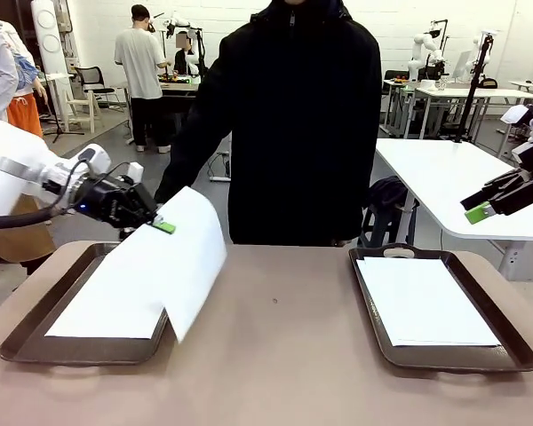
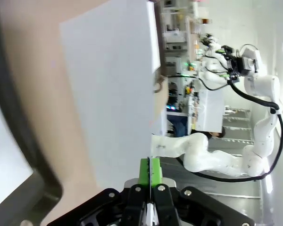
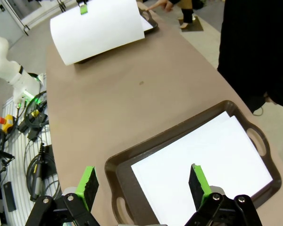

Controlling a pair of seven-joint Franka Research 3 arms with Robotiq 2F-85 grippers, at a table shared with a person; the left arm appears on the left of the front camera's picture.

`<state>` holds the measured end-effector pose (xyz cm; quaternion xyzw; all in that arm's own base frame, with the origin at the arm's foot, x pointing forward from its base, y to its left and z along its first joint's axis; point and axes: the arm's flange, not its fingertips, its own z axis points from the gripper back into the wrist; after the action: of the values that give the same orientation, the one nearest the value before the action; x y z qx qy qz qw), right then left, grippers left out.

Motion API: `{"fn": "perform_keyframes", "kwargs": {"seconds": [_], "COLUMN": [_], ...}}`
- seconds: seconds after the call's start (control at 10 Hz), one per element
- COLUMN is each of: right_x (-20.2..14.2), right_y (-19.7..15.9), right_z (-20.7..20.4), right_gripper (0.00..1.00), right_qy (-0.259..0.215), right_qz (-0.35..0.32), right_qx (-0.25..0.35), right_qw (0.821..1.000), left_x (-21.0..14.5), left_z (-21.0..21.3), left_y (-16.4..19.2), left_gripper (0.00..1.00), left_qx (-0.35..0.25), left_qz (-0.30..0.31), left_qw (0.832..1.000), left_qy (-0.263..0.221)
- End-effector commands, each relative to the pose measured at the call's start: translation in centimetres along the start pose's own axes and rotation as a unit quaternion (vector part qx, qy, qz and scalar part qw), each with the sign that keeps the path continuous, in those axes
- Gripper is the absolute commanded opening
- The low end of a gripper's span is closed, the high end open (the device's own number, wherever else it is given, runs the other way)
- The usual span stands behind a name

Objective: Sort the A4 documents.
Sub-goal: Place the A4 Paper in the designated Handle tray.

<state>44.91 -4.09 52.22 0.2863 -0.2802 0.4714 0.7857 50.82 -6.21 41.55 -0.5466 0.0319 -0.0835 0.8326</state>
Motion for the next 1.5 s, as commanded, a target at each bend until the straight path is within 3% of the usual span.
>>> {"fn": "perform_keyframes", "kwargs": {"seconds": [0.0,0.3,0.7,1.1,1.4], "right_x": [0.1,0.1,0.1,0.1,0.1], "right_y": [0.0,0.0,0.0,0.0,0.0], "right_z": [-0.1,-0.1,-0.1,-0.1,-0.1], "right_gripper": [1.00,1.00,1.00,1.00,1.00], "right_qy": [-0.004,-0.004,-0.004,-0.004,-0.004], "right_qz": [0.000,0.000,0.000,0.000,0.000], "right_qx": [0.003,0.003,0.003,0.003,0.003], "right_qw": [1.000,1.000,1.000,1.000,1.000], "left_x": [-1.9,-2.1,-0.1,1.8,2.2], "left_z": [0.7,3.1,4.7,5.4,6.1], "left_y": [0.9,2.8,5.4,7.6,8.4], "left_gripper": [0.01,0.01,0.01,0.01,0.01], "left_qx": [0.023,0.026,0.047,0.162,0.228], "left_qz": [-0.001,-0.001,0.008,0.030,0.039], "left_qw": [0.999,0.997,0.997,0.986,0.973], "left_qy": [-0.036,-0.076,-0.061,-0.019,-0.022]}}
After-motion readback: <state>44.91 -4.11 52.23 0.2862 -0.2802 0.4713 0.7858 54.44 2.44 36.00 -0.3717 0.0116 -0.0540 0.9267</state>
